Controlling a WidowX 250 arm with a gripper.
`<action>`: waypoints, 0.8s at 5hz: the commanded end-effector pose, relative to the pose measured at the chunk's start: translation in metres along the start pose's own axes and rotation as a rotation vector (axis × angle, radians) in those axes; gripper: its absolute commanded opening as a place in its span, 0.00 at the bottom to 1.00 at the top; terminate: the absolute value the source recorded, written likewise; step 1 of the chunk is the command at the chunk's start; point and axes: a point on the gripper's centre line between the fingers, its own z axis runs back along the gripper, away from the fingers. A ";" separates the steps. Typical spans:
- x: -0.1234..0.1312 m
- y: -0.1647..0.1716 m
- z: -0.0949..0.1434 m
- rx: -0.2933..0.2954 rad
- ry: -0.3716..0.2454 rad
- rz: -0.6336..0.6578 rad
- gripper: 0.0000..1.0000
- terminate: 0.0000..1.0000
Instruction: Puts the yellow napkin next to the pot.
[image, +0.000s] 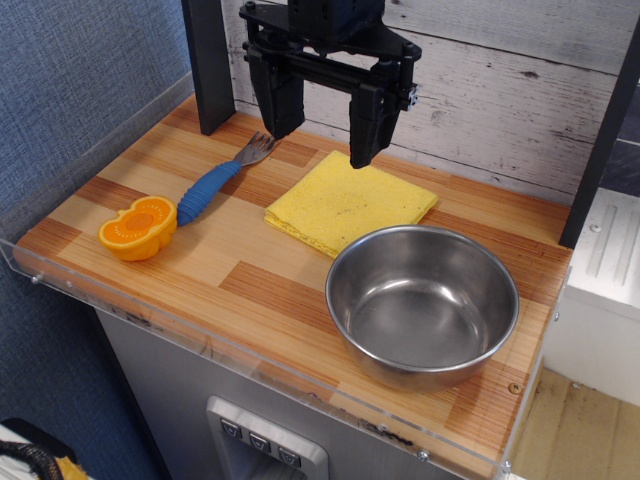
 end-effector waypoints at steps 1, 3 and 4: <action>0.000 0.000 0.000 0.000 0.000 0.000 1.00 0.00; 0.046 0.034 -0.010 -0.057 -0.029 0.076 1.00 0.00; 0.070 0.049 -0.017 -0.053 -0.098 0.073 1.00 0.00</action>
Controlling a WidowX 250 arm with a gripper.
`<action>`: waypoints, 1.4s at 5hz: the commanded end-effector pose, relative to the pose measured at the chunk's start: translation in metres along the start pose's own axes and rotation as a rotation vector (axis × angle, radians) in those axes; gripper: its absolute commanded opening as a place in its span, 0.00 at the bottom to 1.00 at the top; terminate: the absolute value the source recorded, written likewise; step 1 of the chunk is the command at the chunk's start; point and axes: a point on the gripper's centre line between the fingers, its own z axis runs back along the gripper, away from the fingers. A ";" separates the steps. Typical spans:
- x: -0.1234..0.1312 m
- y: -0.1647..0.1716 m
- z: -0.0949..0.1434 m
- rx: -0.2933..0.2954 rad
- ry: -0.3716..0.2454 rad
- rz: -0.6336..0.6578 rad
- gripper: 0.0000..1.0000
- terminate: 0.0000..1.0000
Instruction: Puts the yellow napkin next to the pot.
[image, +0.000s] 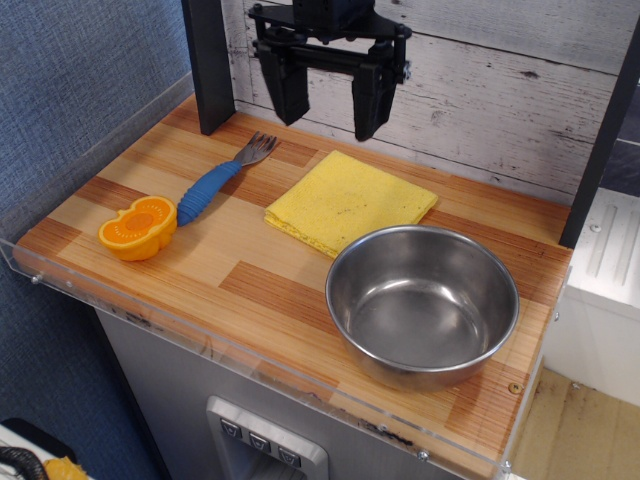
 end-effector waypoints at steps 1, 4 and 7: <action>0.042 0.019 -0.001 0.051 -0.156 -0.035 1.00 0.00; 0.045 0.018 -0.054 0.121 -0.147 -0.051 1.00 0.00; 0.047 0.024 -0.102 0.057 -0.121 -0.008 1.00 0.00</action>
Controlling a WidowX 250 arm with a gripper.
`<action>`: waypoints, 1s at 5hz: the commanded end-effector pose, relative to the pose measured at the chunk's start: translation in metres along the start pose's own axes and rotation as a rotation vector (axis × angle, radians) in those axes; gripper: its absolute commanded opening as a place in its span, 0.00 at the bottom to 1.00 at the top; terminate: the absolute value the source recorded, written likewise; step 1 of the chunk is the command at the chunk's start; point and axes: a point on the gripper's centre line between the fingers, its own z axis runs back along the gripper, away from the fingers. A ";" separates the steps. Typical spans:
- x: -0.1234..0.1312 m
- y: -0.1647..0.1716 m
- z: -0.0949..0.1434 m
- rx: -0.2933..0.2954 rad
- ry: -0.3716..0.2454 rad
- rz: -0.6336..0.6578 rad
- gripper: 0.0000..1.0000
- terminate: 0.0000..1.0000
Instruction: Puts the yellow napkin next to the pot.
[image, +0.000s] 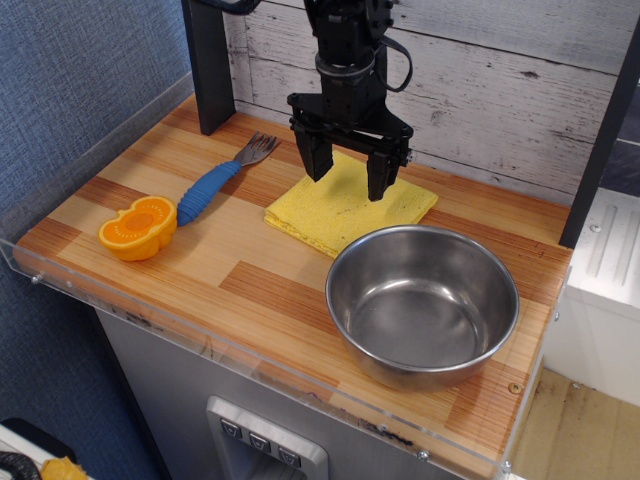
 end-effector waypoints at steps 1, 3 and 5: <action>-0.002 0.001 -0.030 0.013 0.000 -0.005 1.00 0.00; -0.023 -0.008 -0.051 0.036 0.084 -0.061 1.00 0.00; -0.069 -0.007 -0.030 -0.003 0.108 -0.042 1.00 0.00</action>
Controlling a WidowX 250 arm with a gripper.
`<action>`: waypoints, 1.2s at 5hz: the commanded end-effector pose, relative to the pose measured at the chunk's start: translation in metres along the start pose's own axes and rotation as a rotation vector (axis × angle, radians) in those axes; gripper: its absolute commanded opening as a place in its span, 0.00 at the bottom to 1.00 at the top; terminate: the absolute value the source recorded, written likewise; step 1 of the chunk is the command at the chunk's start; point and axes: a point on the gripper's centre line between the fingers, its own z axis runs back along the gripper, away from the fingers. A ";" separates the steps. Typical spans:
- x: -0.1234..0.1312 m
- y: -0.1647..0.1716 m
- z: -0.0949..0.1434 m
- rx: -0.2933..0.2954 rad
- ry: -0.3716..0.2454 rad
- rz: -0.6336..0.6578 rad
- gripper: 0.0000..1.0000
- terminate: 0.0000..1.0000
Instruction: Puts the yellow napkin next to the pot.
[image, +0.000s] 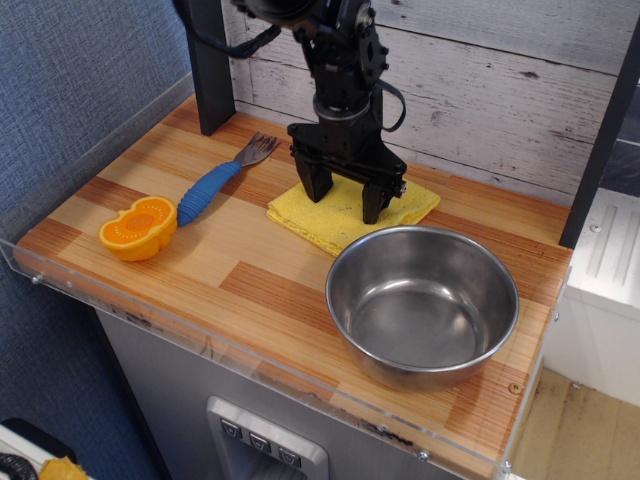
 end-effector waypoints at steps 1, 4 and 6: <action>-0.075 -0.001 0.004 -0.045 0.107 0.003 1.00 0.00; -0.129 0.023 0.034 -0.031 0.112 0.063 1.00 0.00; -0.092 0.012 0.065 -0.074 0.012 0.107 1.00 0.00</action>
